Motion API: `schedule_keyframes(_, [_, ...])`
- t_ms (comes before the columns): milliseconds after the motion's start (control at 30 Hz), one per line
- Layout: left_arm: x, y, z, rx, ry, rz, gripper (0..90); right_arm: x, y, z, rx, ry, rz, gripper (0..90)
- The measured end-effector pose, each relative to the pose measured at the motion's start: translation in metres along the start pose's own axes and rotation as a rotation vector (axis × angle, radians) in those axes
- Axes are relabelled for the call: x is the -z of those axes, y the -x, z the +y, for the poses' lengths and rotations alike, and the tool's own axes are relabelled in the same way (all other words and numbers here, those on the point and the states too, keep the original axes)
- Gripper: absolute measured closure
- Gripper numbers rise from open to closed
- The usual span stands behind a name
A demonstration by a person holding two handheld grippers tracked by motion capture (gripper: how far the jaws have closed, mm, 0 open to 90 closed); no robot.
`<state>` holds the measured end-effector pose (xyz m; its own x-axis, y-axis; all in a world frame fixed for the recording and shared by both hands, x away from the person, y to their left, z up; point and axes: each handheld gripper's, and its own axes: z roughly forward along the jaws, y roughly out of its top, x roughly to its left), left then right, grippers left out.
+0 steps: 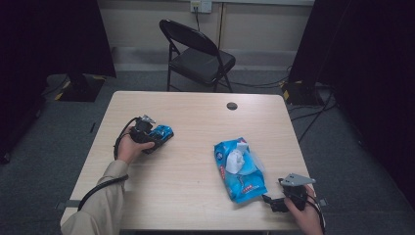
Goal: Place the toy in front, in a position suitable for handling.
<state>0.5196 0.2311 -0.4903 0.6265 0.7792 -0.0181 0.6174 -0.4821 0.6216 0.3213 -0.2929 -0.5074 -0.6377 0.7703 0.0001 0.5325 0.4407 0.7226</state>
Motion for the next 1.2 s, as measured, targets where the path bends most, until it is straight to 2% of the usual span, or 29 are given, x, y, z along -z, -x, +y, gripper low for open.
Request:
schedule_keyframes(133, [0.001,-0.001,-0.001,0.01,-0.002,0.001,19.5,0.0,0.0,0.0,-0.001,0.0,0.0,7.6])
schedule_keyframes(167, [0.001,-0.003,-0.003,0.017,-0.022,0.003,18.9,0.0,0.0,0.0,-0.001,0.0,0.0,7.6])
schedule_keyframes(300, [0.001,-0.004,-0.007,0.021,-0.004,-0.005,18.7,0.0,0.0,0.0,0.0,0.0,0.0,7.6])
schedule_keyframes(367, [0.002,-0.003,-0.007,0.017,-0.002,-0.007,19.6,0.0,0.0,0.0,0.0,0.0,0.0,7.6])
schedule_keyframes(400, [0.003,-0.003,-0.006,-0.001,0.002,-0.02,25.9,0.0,0.0,0.0,0.001,0.0,0.0,7.6])
schedule_keyframes(467, [0.003,-0.001,-0.005,-0.013,-0.011,-0.017,25.8,0.0,0.0,0.0,0.0,0.0,0.0,7.6])
schedule_keyframes(767, [0.006,0.0,-0.003,-0.011,-0.01,0.005,26.1,0.0,0.0,0.0,0.0,-0.001,0.0,7.6])
schedule_keyframes(800, [0.008,0.0,-0.001,-0.004,-0.008,-0.004,27.9,0.0,0.0,0.0,0.0,0.0,0.0,7.6])
schedule_keyframes(867, [0.011,0.002,0.003,-0.037,-0.047,0.014,28.2,0.0,0.0,0.0,0.0,-0.001,0.0,7.6])
schedule_keyframes(967, [0.013,0.001,0.003,-0.032,-0.04,0.017,28.2,0.0,0.0,0.0,0.001,0.0,0.0,7.6])
schedule_keyframes(1000, [0.014,0.001,0.003,-0.015,-0.029,0.003,28.2,0.0,0.0,0.0,-0.001,-0.001,0.0,7.6])
schedule_keyframes(1033, [0.015,0.001,0.003,-0.011,-0.02,0.007,28.2,0.0,0.0,0.0,-0.001,-0.001,0.0,7.6])
schedule_keyframes(1200, [0.022,0.001,0.006,-0.022,-0.019,0.003,28.2,0.0,0.0,0.0,-0.001,-0.001,-0.001,7.6])
